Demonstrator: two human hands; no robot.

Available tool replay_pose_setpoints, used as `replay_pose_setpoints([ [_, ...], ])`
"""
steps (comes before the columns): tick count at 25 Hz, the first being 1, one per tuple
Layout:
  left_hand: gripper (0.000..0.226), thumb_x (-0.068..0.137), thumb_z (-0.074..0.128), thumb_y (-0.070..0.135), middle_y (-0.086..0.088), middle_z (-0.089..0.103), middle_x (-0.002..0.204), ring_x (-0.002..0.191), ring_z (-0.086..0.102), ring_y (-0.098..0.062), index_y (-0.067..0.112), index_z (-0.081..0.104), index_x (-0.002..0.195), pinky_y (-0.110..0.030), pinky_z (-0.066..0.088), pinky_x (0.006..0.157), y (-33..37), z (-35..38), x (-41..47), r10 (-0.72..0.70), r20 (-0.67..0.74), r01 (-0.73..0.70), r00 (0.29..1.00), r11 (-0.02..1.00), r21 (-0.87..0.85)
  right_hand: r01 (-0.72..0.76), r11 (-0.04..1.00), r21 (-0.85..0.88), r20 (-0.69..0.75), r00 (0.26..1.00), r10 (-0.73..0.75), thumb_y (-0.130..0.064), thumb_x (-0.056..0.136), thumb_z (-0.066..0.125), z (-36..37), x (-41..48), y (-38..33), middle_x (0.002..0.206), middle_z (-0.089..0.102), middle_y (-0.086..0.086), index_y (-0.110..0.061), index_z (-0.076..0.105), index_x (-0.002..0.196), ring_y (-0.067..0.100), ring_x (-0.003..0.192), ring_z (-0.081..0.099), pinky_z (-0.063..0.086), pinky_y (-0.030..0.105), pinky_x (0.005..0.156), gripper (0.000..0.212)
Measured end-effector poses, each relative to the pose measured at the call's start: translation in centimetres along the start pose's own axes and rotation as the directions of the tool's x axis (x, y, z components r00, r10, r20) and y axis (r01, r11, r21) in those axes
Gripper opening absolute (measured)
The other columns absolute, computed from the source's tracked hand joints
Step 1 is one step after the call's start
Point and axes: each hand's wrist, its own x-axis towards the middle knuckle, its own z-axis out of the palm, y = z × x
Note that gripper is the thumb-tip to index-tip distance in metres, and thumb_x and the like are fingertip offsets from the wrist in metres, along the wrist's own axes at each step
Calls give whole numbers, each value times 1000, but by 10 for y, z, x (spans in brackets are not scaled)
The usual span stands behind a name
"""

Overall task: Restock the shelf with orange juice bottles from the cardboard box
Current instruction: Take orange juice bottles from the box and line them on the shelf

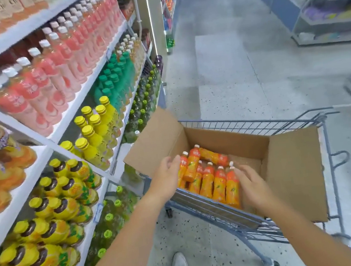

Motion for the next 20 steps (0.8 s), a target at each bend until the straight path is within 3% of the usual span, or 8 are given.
replay_pose_setpoints([
  [5,63,103,36,56,2,43,152,139,41,-17,19,32,155,-29,28,102,-6,-5,89,-82,109,75,991,995,66,-186,983,-13,-22,982,185,-45,103,42,27,50,17,149,49,2,-17,39,151,17,132,47,32,26,99,55],
  [8,59,101,39,58,2,57,136,117,54,-14,19,44,146,-30,41,96,-15,11,128,-123,142,108,982,988,107,-267,964,-11,-4,964,267,-45,104,42,36,74,30,146,52,4,-17,38,151,19,127,51,36,28,97,55],
  [11,66,98,40,62,4,55,138,127,52,-19,19,43,148,-38,39,108,-26,37,161,-180,188,142,965,970,199,-317,949,4,9,949,317,-44,103,44,35,102,48,144,54,5,-16,40,150,13,118,51,34,25,94,55],
  [17,70,102,37,58,-2,41,155,138,43,-23,16,28,157,-30,31,97,-41,110,204,-358,258,270,897,908,322,-410,910,-64,74,907,414,-50,101,43,18,162,98,143,56,7,-13,44,147,22,129,54,38,28,97,59],
  [20,68,103,35,57,-4,42,154,131,45,-22,16,28,157,-32,31,96,-57,149,224,-444,281,323,851,864,386,-463,878,-121,99,875,475,-47,103,41,17,185,123,146,53,8,-13,41,147,25,132,50,36,32,101,56],
])
